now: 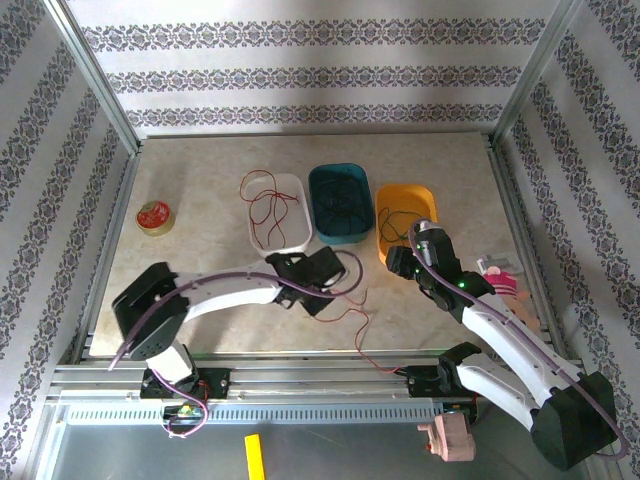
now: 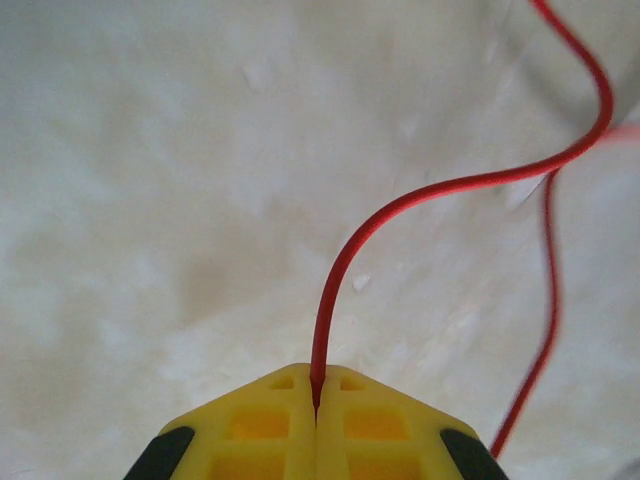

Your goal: Untangle the cables

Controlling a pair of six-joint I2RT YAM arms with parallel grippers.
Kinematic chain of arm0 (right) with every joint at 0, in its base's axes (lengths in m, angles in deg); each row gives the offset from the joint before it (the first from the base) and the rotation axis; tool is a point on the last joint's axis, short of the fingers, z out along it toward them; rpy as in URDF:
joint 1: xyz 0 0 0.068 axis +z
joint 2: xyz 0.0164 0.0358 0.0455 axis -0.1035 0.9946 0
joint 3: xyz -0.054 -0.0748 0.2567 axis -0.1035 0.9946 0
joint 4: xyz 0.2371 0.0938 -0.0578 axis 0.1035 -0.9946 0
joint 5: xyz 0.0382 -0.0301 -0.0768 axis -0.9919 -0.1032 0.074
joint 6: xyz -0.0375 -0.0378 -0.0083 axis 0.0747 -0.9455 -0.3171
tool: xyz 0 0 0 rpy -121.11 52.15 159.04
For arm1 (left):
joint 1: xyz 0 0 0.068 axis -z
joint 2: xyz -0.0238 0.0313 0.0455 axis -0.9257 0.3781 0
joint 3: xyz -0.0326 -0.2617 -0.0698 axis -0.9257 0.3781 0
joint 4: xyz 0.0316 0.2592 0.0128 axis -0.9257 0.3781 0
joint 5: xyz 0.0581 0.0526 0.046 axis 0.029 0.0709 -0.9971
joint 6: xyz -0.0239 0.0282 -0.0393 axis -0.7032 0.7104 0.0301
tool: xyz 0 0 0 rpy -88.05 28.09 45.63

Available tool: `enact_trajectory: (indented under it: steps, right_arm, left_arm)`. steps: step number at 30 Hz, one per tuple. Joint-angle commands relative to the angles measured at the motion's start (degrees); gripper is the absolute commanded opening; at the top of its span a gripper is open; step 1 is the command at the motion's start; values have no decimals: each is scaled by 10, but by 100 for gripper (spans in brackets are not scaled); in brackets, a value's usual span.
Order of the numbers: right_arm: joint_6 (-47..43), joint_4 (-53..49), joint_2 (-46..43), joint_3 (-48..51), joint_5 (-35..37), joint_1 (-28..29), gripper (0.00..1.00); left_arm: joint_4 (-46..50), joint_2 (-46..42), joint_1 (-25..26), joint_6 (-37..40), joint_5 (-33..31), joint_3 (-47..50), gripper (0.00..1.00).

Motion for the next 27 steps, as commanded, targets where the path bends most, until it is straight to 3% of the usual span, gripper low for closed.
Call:
enact_trajectory:
  steps: [1, 8, 12, 16, 21, 27]
  right_arm:
    - [-2, -8, -3, 0, 14, -8, 54]
    - [-2, -8, -9, 4, 12, -9, 54]
    - [-1, -1, -7, 8, 5, -9, 54]
    - [0, 2, -4, 7, -3, -9, 54]
    - [-3, 0, -8, 5, -9, -9, 54]
    - [-6, -7, -22, 14, -7, -9, 54]
  left_arm:
    - [11, -81, -43, -24, -25, -65, 0]
    - [61, -129, -183, -76, -5, -195, 0]
    - [80, -115, -235, -56, -63, -256, 0]
    - [88, -67, -264, -38, -168, -297, 0]
    - [105, -5, -300, -69, -211, -316, 0]
    - [90, 10, -306, -72, -263, -292, 0]
